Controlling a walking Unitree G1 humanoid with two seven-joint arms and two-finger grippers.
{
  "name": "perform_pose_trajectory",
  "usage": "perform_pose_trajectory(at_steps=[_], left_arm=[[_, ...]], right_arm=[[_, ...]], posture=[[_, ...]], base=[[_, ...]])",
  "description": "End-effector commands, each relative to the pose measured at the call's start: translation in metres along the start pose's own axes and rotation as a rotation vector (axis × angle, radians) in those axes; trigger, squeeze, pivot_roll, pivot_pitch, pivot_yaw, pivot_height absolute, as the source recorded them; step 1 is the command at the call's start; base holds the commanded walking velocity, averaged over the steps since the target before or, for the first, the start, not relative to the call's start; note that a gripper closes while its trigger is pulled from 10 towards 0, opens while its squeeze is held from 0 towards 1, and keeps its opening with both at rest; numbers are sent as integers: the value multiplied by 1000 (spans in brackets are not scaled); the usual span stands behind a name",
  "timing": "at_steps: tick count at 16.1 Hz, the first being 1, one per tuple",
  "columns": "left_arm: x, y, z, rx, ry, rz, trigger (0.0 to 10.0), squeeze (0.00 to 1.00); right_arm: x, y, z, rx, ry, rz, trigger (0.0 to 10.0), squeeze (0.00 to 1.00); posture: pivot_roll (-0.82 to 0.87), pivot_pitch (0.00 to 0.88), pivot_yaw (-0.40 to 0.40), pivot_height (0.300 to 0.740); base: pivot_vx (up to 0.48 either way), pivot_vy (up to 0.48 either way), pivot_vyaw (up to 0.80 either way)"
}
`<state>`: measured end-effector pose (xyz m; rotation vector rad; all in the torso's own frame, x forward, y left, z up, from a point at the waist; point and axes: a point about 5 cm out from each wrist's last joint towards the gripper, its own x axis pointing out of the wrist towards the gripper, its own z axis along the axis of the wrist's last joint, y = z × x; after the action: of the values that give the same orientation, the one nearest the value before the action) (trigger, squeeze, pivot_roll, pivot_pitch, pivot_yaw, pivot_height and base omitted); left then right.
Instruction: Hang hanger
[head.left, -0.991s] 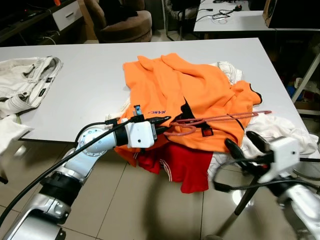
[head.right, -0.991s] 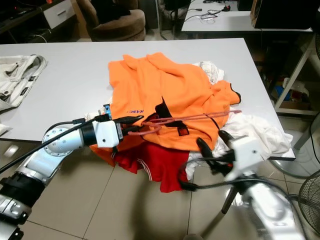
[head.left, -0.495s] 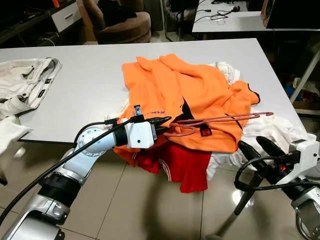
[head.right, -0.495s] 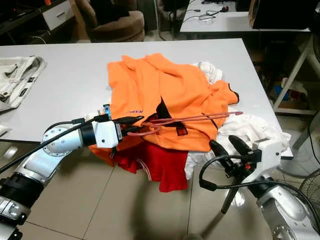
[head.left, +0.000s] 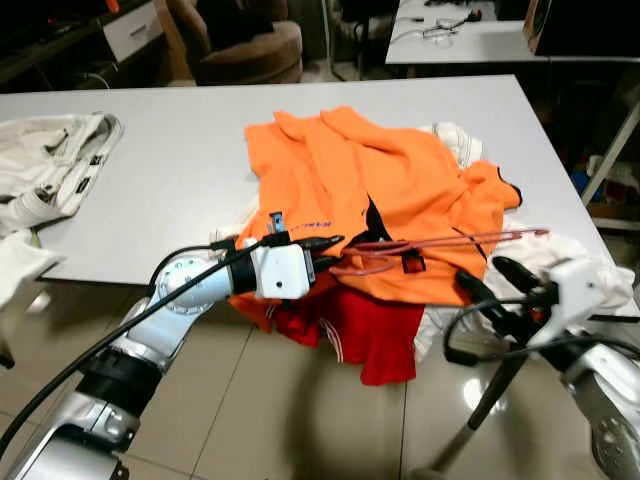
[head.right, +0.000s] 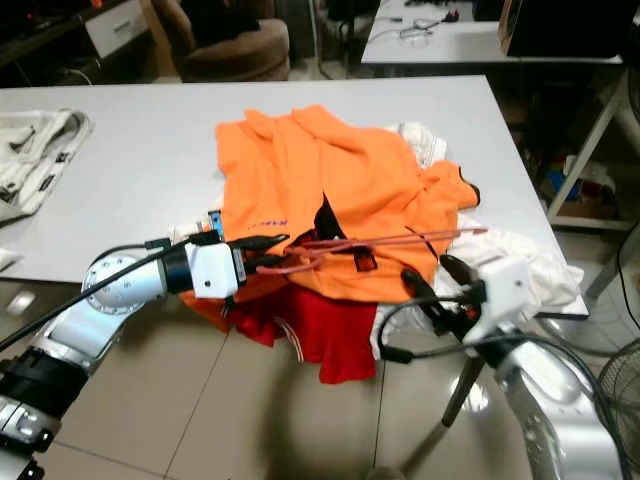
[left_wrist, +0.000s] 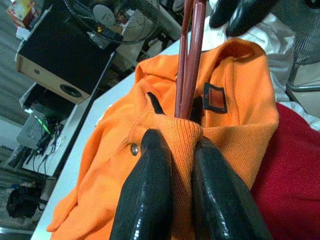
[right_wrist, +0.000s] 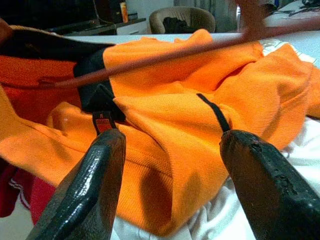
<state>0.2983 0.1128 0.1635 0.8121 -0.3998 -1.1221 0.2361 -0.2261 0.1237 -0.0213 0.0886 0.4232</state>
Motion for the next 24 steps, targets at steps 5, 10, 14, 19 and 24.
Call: perform_pose_trajectory(at_steps=[5, 10, 14, 19, 24], left_arm=[[-4, 2, 0, 7, 13, -12, 0, 0], [-5, 4, 0, 11, 17, -10, 0, 0], [-3, 1, 1, 14, 8, -23, 0, 0], [-4, 2, 1, 20, 12, -23, 0, 0], [-5, 2, 2, 21, 13, -20, 0, 0]], right_arm=[[4, -2, -5, -30, 24, 17, 431, 0], [2, -4, -9, -48, 56, 29, 275, 0], [4, -7, -8, -67, 59, 41, 0, 0], [13, -7, -7, -62, 52, 62, 118, 0], [13, -11, -12, -68, 75, 34, 0, 0]], posture=[[-222, 27, 128, 740], [-227, 30, 125, 740], [-234, 19, 125, 740], [-225, 22, 114, 740], [-225, 24, 111, 740]], base=[[0, 0, 0], [0, 0, 0], [0, 0, 0], [0, 0, 0], [0, 0, 0]])
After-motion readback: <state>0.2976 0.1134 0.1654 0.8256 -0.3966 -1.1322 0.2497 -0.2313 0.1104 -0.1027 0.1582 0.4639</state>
